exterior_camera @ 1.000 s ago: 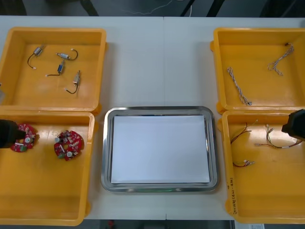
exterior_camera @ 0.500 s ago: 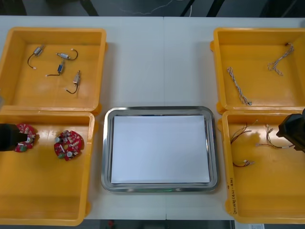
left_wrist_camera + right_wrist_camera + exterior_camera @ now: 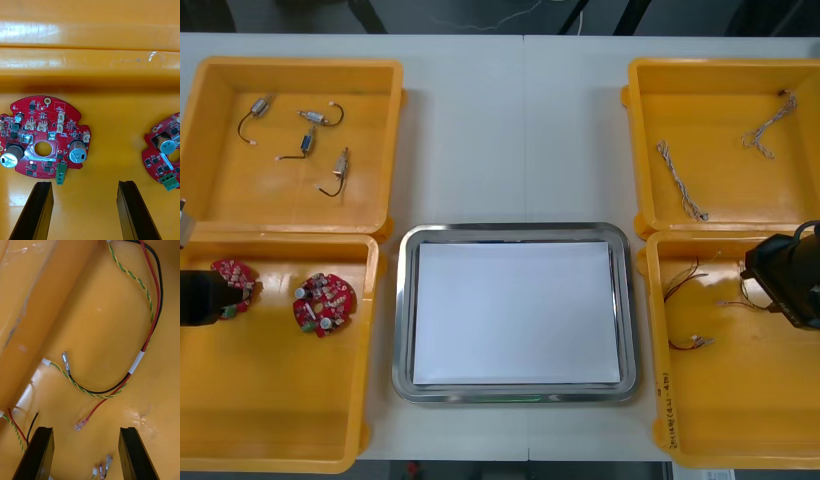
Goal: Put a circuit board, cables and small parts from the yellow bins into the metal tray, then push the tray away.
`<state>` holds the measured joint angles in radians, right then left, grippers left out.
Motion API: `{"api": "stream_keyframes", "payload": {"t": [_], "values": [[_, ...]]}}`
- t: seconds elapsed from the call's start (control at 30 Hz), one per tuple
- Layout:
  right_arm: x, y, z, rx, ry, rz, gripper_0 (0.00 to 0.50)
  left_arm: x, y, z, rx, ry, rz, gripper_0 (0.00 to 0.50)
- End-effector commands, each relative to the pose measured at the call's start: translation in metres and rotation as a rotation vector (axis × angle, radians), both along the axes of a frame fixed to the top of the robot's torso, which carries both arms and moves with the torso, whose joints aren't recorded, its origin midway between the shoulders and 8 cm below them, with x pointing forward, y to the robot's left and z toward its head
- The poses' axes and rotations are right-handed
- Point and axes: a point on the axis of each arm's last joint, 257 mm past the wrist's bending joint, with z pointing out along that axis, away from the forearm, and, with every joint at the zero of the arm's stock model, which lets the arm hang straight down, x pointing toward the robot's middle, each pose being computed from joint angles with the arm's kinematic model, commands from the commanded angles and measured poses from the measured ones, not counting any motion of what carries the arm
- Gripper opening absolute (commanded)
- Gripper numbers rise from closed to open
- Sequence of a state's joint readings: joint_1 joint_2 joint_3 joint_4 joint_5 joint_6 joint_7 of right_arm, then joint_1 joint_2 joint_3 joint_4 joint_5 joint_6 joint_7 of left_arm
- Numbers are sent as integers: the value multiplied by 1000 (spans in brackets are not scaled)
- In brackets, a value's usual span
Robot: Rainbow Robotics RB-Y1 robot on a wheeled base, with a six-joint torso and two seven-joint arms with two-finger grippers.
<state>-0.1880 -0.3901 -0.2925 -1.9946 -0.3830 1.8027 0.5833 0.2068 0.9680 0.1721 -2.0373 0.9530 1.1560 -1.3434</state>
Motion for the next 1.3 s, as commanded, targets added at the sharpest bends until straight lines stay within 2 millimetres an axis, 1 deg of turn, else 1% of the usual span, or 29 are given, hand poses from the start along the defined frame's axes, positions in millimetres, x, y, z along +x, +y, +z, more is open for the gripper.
{"api": "stream_keyframes", "payload": {"t": [0.03, 0.17, 0.3, 0.5, 0.73, 0.93, 1.2, 1.27, 1.3], "values": [[15, 13, 0, 45, -29, -47, 500, -8, 16, -5, 158, 17, -144, 500], [20, 16, -9, 72, -33, -70, 500, -5, 19, -10, 167, 7, -146, 500], [20, 16, -14, 81, -25, -85, 500, -2, 23, -17, 173, -3, -150, 500], [20, 21, -21, 109, -15, -109, 500, -4, 24, -25, 177, 6, -157, 500], [22, 27, -31, 121, -5, -137, 500, 0, 23, -35, 178, -8, -166, 500], [25, 38, -35, 133, -5, -184, 500, 1, 24, -39, 181, -5, -167, 500], [20, 37, -41, 126, 8, -186, 500, 2, 22, -44, 185, -9, -177, 500], [20, 37, -41, 125, 9, -185, 419, 3, 24, -44, 186, -10, -175, 500], [19, 37, -41, 125, 8, -185, 419, 4, 23, -44, 185, -10, -174, 500]]}}
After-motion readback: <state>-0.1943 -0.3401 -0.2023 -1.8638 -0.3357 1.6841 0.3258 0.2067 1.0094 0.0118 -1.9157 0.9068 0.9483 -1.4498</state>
